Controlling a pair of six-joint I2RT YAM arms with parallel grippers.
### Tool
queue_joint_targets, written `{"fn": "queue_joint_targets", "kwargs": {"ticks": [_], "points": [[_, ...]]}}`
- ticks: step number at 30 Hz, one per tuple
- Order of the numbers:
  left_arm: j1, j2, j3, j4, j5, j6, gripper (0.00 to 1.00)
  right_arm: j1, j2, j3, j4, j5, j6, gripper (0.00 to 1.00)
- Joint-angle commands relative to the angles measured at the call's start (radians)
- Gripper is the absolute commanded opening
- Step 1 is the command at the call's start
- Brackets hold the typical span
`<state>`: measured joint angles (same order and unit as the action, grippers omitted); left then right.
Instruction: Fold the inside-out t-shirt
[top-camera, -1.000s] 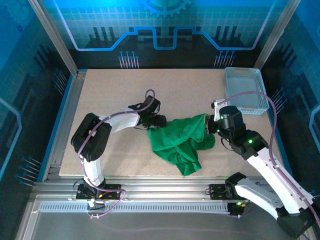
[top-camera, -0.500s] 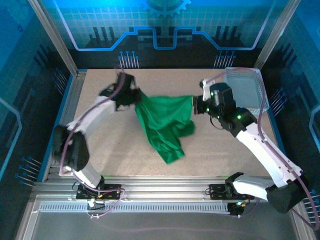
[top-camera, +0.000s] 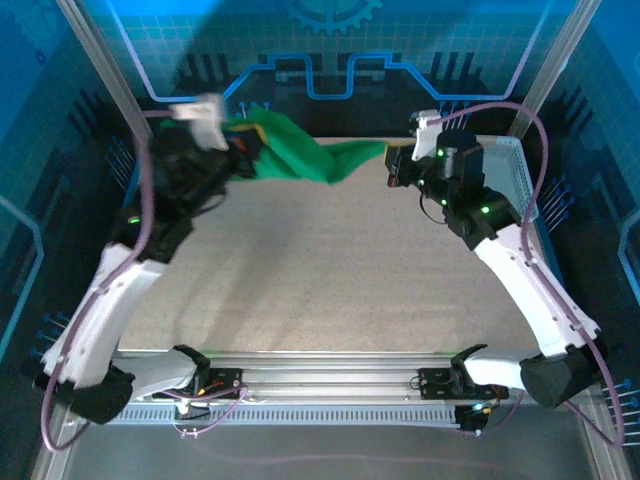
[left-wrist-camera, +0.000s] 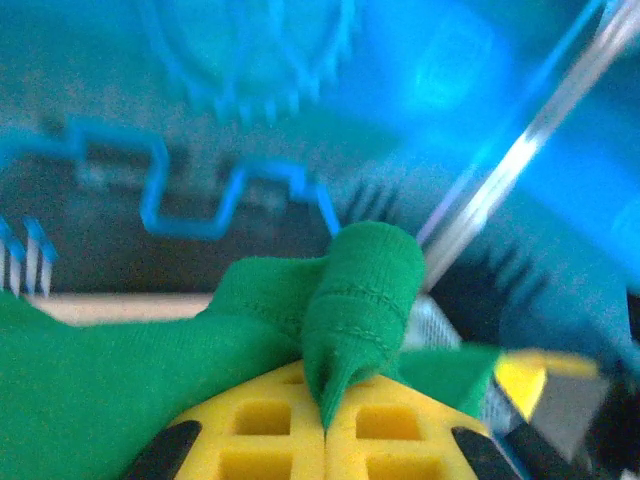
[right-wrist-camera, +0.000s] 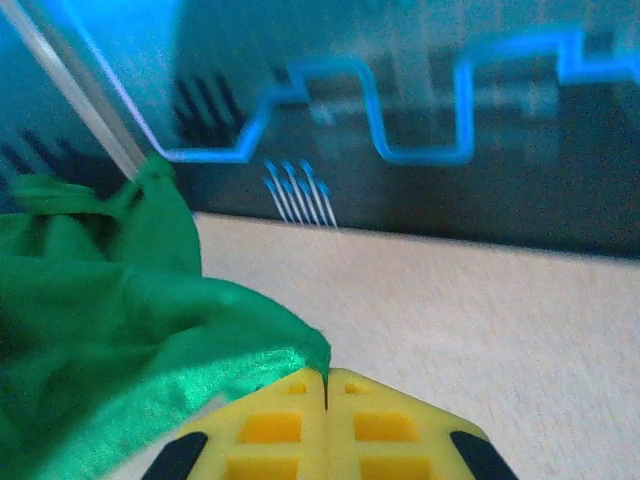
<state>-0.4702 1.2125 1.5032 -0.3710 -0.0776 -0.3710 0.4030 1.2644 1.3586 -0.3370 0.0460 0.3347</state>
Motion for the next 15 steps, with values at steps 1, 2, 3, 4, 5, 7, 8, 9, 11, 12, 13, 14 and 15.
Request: {"fn": "queue_joint_targets", "kwargs": {"ticks": [1,2,3,4,5,7,8,9,11,12,13,14,15], "points": [[-0.096,0.112,-0.164,0.028,0.078,-0.023,0.02,-0.042,0.035,-0.141,0.008,-0.018,0.045,0.0],[-0.12,0.142,-0.21,0.06,0.1,-0.047,0.04,-0.048,0.039,-0.182,0.009,-0.006,0.054,0.0],[-0.152,0.185,-0.257,0.092,0.128,-0.081,0.06,-0.059,0.044,-0.224,0.005,0.008,0.074,0.0],[-0.185,0.231,-0.296,0.128,0.158,-0.116,0.09,-0.08,0.051,-0.262,-0.004,0.017,0.102,0.0],[-0.219,0.279,-0.321,0.157,0.193,-0.139,0.14,-0.101,0.056,-0.292,-0.014,0.017,0.127,0.0],[-0.302,0.37,-0.35,0.191,0.238,-0.175,0.3,-0.162,0.065,-0.345,-0.041,0.012,0.182,0.09],[-0.33,0.392,-0.359,0.203,0.255,-0.179,0.35,-0.187,0.065,-0.359,-0.052,0.008,0.201,0.22],[-0.349,0.399,-0.375,0.215,0.262,-0.185,0.44,-0.209,0.061,-0.371,-0.056,-0.003,0.207,0.35],[-0.349,0.356,-0.426,0.232,0.235,-0.192,0.59,-0.22,0.041,-0.38,-0.061,-0.006,0.193,0.51],[-0.337,0.314,-0.451,0.215,0.186,-0.19,0.69,-0.213,0.026,-0.38,-0.066,0.009,0.18,0.58],[-0.322,0.272,-0.468,0.182,0.127,-0.185,0.75,-0.201,0.01,-0.377,-0.073,0.022,0.166,0.63],[-0.302,0.24,-0.481,0.152,0.084,-0.181,0.77,-0.186,0.002,-0.374,-0.079,0.027,0.15,0.65],[-0.277,0.199,-0.496,0.125,0.056,-0.179,0.77,-0.166,-0.009,-0.367,-0.088,0.035,0.132,0.66]]}}
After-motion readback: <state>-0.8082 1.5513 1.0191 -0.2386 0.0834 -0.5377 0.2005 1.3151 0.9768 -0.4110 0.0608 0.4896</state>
